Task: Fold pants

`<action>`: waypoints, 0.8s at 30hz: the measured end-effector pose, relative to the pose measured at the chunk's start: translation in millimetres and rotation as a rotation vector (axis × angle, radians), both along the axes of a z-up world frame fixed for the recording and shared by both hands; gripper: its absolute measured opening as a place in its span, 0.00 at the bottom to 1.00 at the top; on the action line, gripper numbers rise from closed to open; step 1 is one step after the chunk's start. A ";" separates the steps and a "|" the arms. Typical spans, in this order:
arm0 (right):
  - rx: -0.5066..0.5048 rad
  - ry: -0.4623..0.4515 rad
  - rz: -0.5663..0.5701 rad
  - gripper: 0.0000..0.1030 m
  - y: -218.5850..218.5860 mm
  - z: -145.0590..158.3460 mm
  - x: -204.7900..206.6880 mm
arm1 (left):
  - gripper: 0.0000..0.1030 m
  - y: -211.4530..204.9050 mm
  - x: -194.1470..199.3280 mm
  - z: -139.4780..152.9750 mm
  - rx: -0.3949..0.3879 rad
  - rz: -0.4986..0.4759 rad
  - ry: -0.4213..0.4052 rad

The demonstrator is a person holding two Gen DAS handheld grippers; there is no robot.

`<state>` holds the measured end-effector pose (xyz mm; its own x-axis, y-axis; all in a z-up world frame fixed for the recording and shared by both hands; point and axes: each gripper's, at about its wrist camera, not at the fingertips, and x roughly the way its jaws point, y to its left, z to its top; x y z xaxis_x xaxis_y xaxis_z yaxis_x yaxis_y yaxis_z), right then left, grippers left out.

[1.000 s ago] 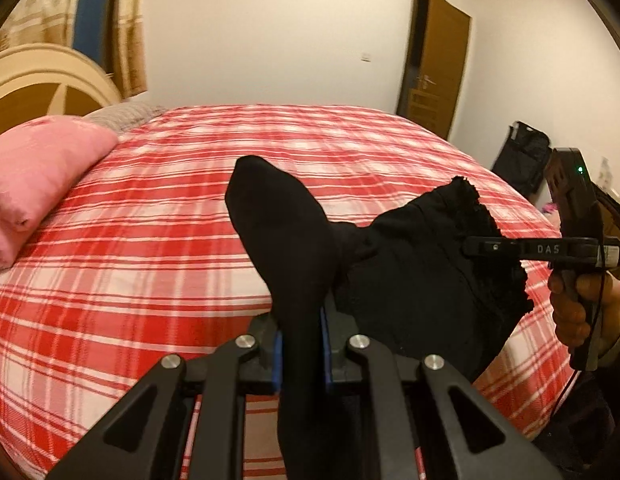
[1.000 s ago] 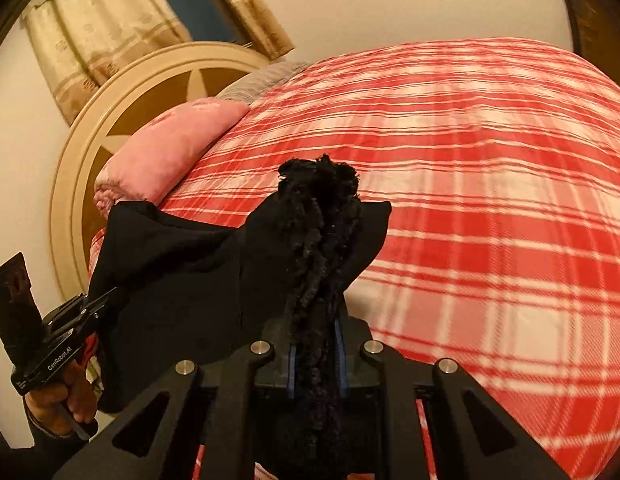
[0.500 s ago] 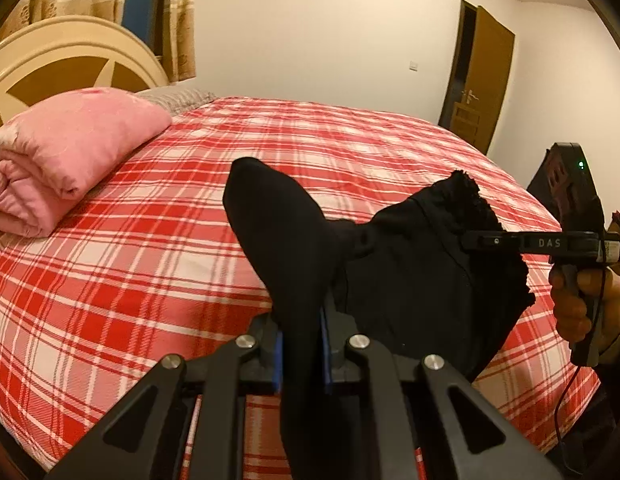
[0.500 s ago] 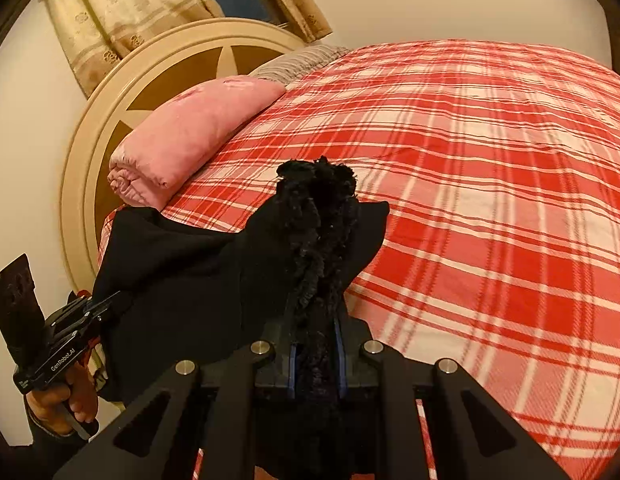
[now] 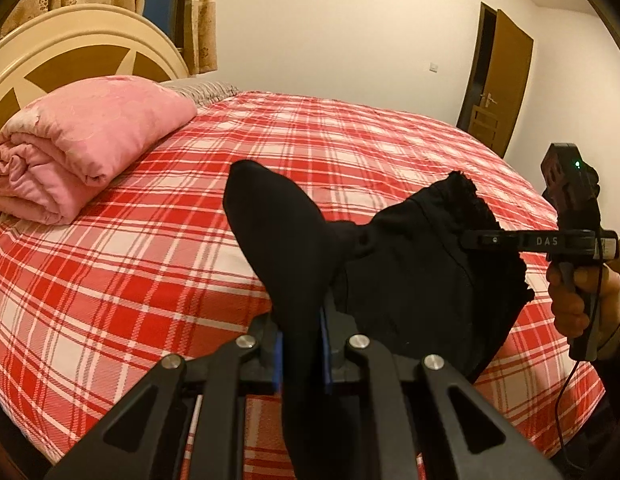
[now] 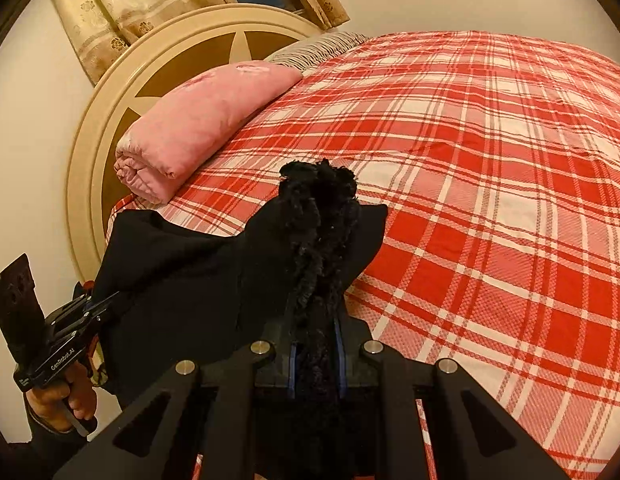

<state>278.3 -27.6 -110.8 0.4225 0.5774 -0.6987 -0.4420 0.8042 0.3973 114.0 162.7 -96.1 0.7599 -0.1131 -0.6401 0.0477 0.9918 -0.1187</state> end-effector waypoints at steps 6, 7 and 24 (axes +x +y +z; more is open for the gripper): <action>-0.006 0.014 0.004 0.14 -0.3 -9.2 4.9 | 0.14 4.0 6.2 -8.6 0.005 0.006 0.022; -0.006 0.016 0.004 0.14 -0.9 -10.5 6.0 | 0.14 4.1 7.0 -10.2 0.007 0.006 0.025; -0.015 0.056 0.001 0.14 -3.8 -34.9 18.4 | 0.15 14.6 20.8 -37.4 0.013 0.014 0.083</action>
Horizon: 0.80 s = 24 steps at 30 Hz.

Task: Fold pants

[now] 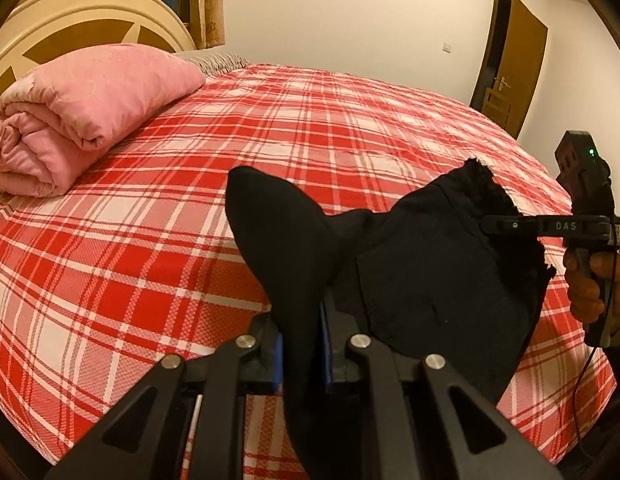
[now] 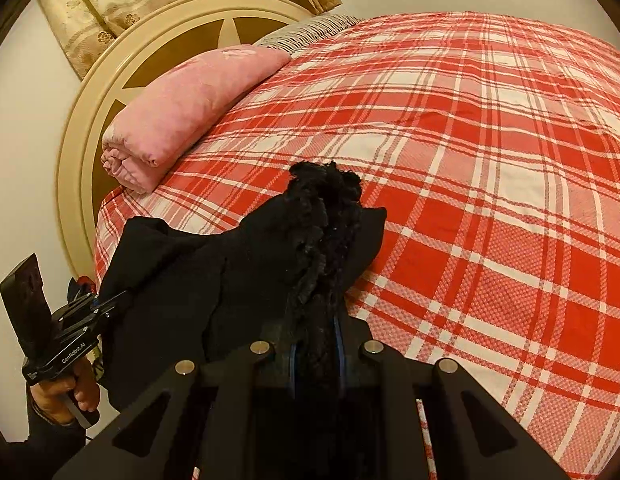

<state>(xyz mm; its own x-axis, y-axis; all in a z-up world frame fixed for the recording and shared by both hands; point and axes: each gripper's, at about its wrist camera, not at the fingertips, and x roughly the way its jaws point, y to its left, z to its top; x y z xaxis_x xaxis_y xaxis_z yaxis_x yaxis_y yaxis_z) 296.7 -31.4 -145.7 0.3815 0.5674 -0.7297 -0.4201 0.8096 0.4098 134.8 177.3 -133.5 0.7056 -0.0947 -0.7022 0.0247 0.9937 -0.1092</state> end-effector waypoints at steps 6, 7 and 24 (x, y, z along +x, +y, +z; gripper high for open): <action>0.010 0.024 -0.013 0.16 -3.6 -8.6 5.1 | 0.25 2.4 4.2 -10.7 0.008 0.015 0.012; 0.010 0.028 -0.015 0.17 -4.0 -10.1 6.3 | 0.27 3.5 5.4 -13.3 0.013 0.023 0.018; 0.025 0.059 -0.134 0.71 -38.2 -22.4 2.2 | 0.98 23.6 3.7 -37.5 0.049 0.156 0.028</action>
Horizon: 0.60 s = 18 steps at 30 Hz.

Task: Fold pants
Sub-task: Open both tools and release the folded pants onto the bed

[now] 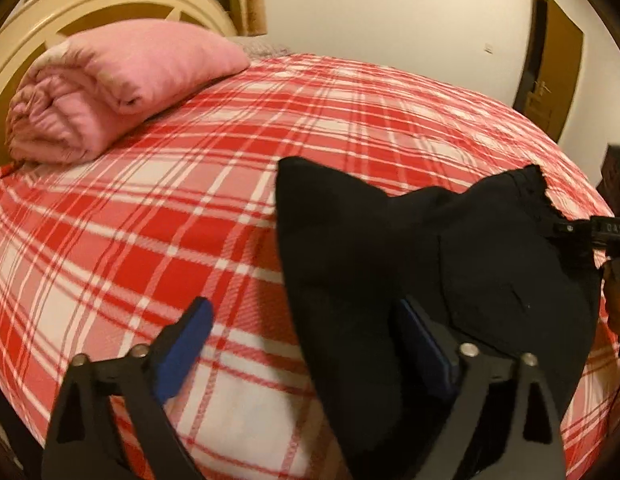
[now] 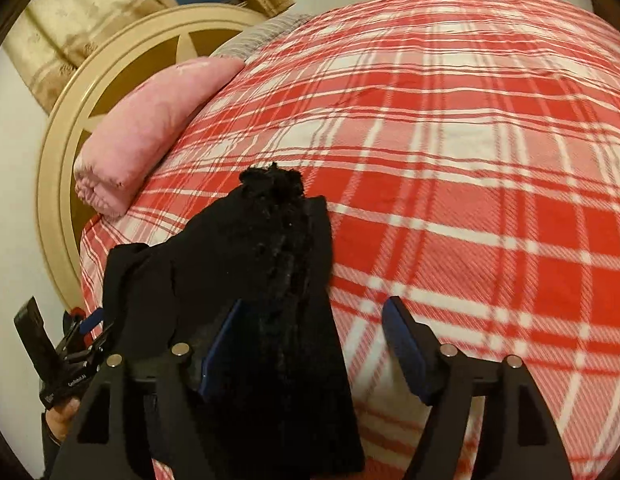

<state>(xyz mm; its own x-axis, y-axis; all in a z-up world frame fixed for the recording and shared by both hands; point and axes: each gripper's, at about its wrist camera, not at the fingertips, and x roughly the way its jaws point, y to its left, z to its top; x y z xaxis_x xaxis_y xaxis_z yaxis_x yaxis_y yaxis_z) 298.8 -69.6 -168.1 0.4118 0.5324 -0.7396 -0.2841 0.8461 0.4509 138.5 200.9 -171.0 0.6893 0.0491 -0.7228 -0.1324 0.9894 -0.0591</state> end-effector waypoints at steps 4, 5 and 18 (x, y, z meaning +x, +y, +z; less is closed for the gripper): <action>-0.030 -0.041 -0.082 0.71 -20.4 14.7 -20.2 | 0.98 1.5 -14.7 7.2 0.034 0.023 -0.006; -0.048 -0.047 -0.112 0.71 -25.9 19.3 -26.5 | 0.98 0.8 -19.2 10.2 0.047 0.028 -0.009; -0.213 -0.466 -0.103 0.71 -5.6 133.0 -196.0 | 1.00 -41.1 -105.4 100.3 0.067 -0.013 -0.235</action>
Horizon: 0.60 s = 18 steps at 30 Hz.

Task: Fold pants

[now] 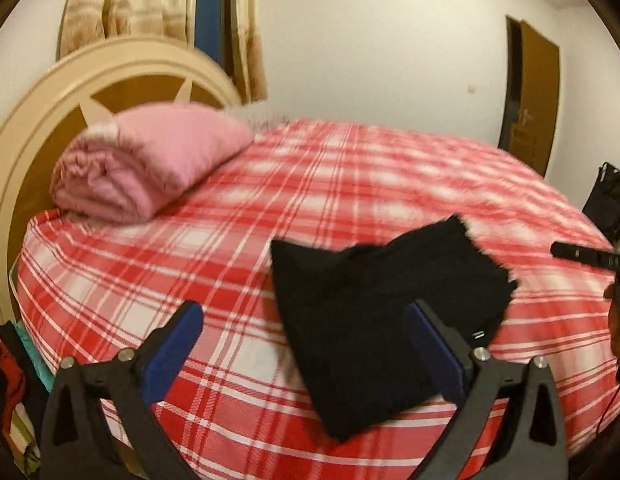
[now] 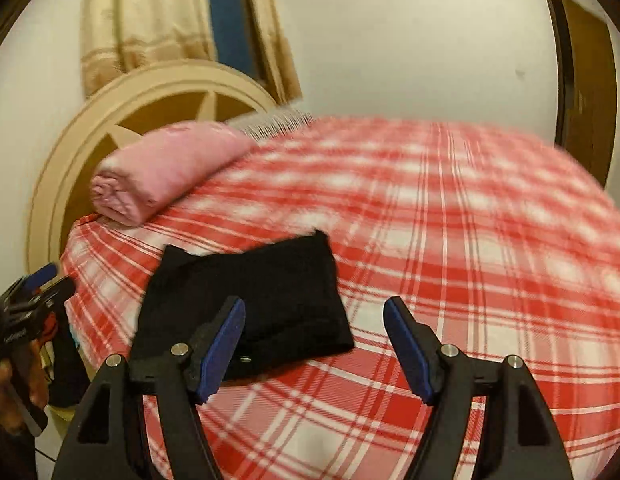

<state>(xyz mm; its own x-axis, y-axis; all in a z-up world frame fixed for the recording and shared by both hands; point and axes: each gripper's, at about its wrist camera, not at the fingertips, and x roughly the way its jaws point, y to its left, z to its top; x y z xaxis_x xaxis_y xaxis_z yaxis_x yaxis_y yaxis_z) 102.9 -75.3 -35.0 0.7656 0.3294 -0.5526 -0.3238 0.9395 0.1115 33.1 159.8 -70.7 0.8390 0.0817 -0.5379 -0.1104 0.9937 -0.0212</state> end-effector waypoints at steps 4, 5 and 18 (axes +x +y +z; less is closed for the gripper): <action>0.001 -0.071 0.036 0.71 12.5 20.6 -39.2 | 1.00 -10.5 -19.9 25.2 -0.019 -0.019 -0.067; -0.004 -0.086 0.042 0.71 13.9 24.0 -45.2 | 1.00 -13.3 -24.5 29.7 -0.019 -0.023 -0.080; 0.016 -0.105 0.056 0.71 16.9 31.4 -64.6 | 1.00 -28.5 -35.8 42.4 -0.017 -0.054 -0.120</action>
